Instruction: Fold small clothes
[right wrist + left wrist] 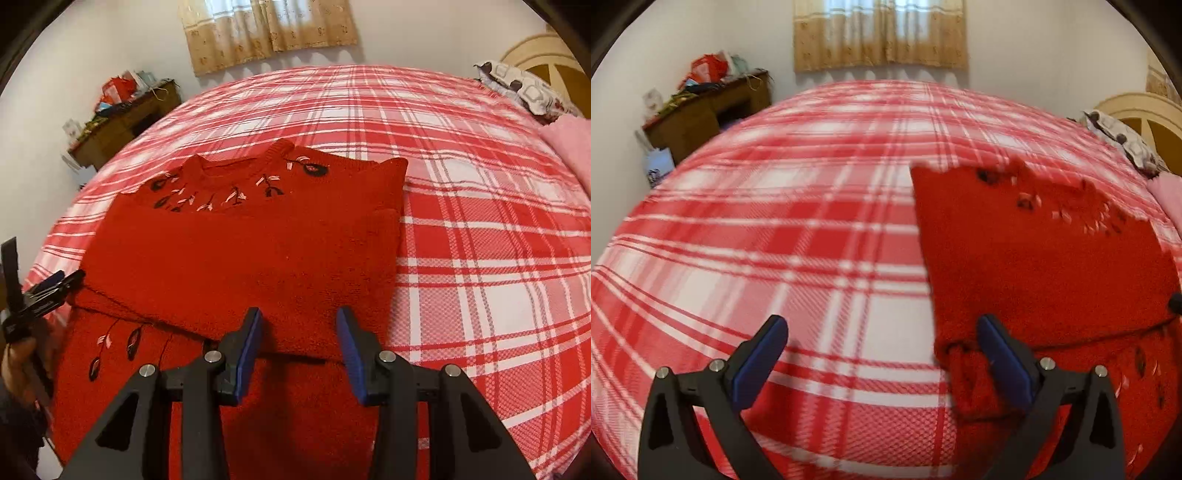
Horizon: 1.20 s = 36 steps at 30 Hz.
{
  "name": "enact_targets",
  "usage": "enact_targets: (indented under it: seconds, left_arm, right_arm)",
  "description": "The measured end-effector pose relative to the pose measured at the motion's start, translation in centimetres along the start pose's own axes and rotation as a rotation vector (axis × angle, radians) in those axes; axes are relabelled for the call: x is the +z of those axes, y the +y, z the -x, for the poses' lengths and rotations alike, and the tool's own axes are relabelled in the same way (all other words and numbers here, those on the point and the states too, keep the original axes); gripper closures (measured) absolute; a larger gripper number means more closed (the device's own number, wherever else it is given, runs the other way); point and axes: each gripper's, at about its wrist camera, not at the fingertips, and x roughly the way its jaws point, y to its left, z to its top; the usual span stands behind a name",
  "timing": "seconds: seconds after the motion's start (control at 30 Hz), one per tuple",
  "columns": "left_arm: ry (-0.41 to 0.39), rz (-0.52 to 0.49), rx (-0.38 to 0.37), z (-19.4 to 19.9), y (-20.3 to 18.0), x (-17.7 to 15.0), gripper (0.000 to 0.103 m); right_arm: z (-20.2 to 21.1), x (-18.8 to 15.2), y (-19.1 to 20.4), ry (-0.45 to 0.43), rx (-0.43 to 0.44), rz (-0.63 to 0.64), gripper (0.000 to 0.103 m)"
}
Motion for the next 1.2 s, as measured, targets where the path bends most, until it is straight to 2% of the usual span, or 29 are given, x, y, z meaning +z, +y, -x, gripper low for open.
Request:
enact_targets:
  seconds: [0.07, 0.2, 0.47, 0.6, 0.73, 0.8, 0.97, 1.2]
  left_arm:
    - [-0.014, 0.008, -0.003, 0.3, 0.3, -0.1, 0.000]
    - [-0.016, -0.008, 0.000, 0.4, 0.1, -0.3, 0.000]
    - [-0.030, -0.083, 0.033, 0.8, -1.4, -0.9, 0.000]
    - [-0.024, -0.084, 0.033, 0.8, -1.4, -0.8, 0.000]
    - [-0.022, -0.089, 0.034, 1.1, -1.5, -0.9, 0.000]
    - [-0.017, -0.094, 0.034, 1.0, -1.5, -1.0, 0.000]
    - [0.008, -0.068, 0.004, 1.8, -1.2, -1.2, 0.000]
    - [-0.015, -0.097, -0.021, 4.0, -1.9, -1.7, 0.000]
  right_arm:
    - [-0.1, -0.2, -0.5, -0.008, 0.021, -0.030, 0.060]
    - [-0.6, -0.5, -0.3, -0.042, -0.017, 0.000, 0.059]
    - [-0.3, -0.9, -0.5, -0.053, -0.018, -0.031, 0.059]
    - [0.2, -1.0, 0.1, -0.058, -0.039, -0.027, 0.059]
    - [-0.4, -1.1, 1.1, -0.054, -0.085, 0.044, 0.052]
    - [-0.5, -0.8, 1.1, -0.042, -0.082, 0.032, 0.051]
    - [1.0, -1.3, 1.5, -0.063, -0.082, 0.014, 0.050]
    - [2.7, -2.8, 2.3, -0.072, -0.089, 0.019, 0.048]
